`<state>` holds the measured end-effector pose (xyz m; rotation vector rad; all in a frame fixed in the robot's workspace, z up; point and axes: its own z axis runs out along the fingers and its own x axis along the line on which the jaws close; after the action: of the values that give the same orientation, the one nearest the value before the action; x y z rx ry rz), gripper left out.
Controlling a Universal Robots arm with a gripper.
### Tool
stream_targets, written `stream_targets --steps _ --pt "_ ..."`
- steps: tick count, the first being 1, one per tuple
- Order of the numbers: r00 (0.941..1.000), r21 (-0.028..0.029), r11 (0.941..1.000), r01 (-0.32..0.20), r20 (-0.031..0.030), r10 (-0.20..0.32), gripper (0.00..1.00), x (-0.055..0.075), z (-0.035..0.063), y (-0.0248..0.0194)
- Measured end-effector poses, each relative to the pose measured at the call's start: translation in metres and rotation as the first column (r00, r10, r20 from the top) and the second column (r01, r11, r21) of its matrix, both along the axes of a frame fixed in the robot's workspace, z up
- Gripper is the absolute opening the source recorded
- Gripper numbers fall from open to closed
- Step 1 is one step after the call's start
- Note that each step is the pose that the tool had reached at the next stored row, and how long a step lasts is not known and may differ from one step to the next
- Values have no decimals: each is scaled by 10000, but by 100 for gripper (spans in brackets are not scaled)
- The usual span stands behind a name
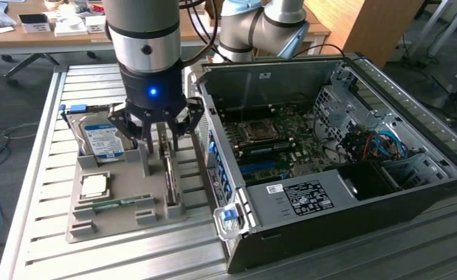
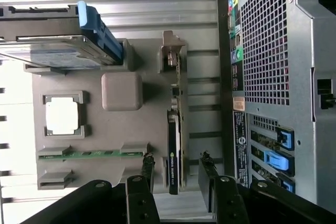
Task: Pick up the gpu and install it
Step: 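Pick up the gpu and move the gpu toward the slot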
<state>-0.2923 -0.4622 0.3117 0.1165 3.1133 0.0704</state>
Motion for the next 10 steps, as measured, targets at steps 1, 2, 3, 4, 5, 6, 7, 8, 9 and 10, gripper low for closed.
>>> stream_targets --steps 1,2,3,4,5,6,7,8,9,10 --pt "10000 0 10000 0 1 0 47 0 -15 0" --pt "10000 0 10000 0 0 0 47 0 -29 0" --pt "10000 0 10000 0 -1 0 47 0 -87 0" --pt "10000 -2 10000 0 -2 0 47 0 -91 0" --pt "10000 -1 10000 0 0 0 47 0 -93 0" --pt "10000 -1 10000 0 0 0 47 0 -92 0" --pt "10000 0 10000 0 0 0 47 0 -93 0" --pt "10000 0 10000 0 0 0 47 0 -92 0" --pt "10000 0 10000 0 0 0 47 0 -92 0" --pt "10000 -1 10000 0 0 0 47 0 -92 0"
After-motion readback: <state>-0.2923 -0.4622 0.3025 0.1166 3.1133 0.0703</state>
